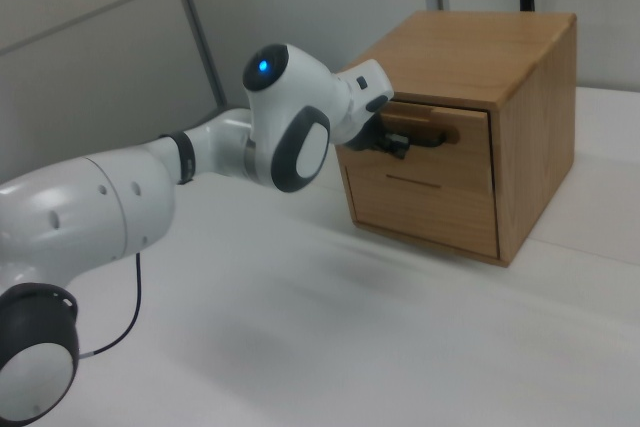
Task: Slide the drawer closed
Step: 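Push the open wooden drawer into the cabinet with the gripper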
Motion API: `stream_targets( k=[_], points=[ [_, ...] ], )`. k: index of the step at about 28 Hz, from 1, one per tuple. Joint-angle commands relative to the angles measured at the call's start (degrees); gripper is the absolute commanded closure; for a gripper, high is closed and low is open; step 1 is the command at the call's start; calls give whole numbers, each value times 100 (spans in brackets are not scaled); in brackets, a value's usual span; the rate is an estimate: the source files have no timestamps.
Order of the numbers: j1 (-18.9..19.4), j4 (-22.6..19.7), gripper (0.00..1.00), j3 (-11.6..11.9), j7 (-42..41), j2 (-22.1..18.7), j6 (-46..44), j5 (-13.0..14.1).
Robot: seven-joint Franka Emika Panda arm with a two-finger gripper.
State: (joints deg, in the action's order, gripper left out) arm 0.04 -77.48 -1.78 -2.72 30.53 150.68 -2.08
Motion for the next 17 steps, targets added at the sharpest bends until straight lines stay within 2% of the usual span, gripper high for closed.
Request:
stream_targets(
  k=[1, 5, 12, 17],
  points=[
    [5, 5, 100, 29, -123, 260, 813, -117],
    [5, 5, 100, 29, -123, 374, 1051, -135],
    [-4, 14, 100, 37, -115, 287, 981, -161],
    [-4, 5, 100, 29, -106, 59, 402, -152]
  ],
)
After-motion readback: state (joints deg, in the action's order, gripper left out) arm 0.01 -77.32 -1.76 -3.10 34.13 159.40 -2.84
